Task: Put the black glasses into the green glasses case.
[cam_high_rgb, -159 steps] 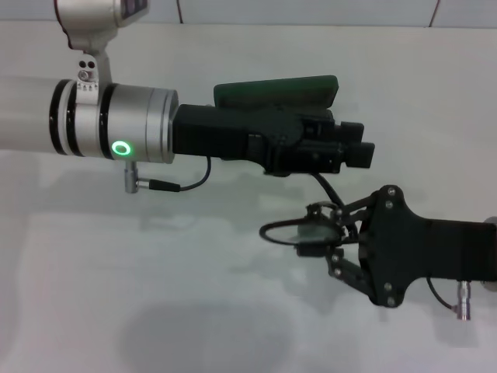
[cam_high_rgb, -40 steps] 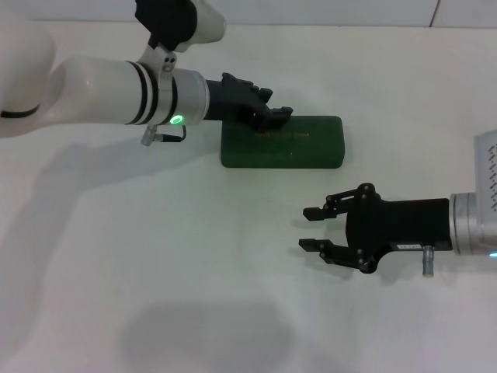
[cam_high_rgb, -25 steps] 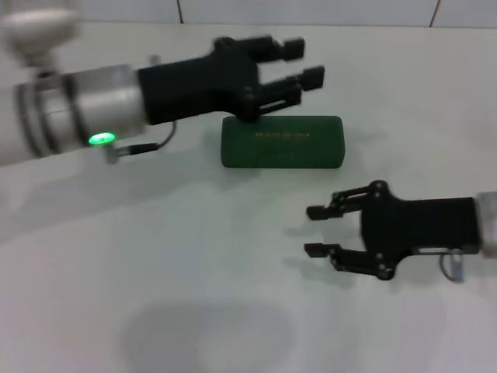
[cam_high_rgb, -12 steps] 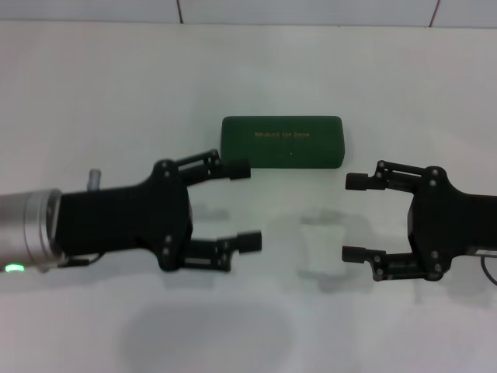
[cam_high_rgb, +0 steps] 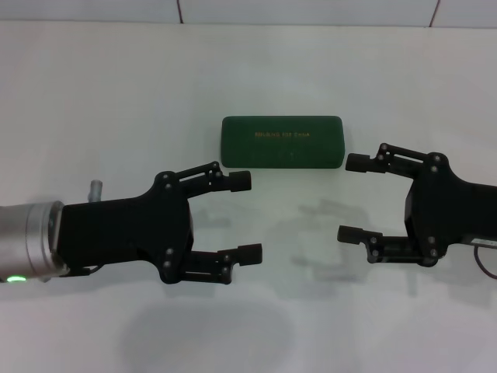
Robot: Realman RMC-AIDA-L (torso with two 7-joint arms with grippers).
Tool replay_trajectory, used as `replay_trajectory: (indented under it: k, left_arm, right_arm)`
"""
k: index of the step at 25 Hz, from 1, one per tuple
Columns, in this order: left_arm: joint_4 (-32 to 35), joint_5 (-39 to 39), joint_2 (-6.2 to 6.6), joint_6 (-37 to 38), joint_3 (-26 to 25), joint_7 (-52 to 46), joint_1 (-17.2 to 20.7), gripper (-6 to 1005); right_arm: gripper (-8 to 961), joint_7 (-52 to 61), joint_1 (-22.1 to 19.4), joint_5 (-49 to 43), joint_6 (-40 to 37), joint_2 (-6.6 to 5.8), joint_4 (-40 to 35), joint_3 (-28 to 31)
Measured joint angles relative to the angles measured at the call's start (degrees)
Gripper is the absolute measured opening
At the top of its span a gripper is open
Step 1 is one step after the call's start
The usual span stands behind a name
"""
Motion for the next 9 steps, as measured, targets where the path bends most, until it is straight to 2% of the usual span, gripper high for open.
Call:
replay_trajectory:
  k: [9]
  left_arm:
    - [-0.71, 0.02, -0.31, 0.02, -2.29, 0.04, 0.06, 886]
  right_arm:
    - [786, -0.25, 0.08, 0.72, 0.22, 0.08, 0.1, -0.2]
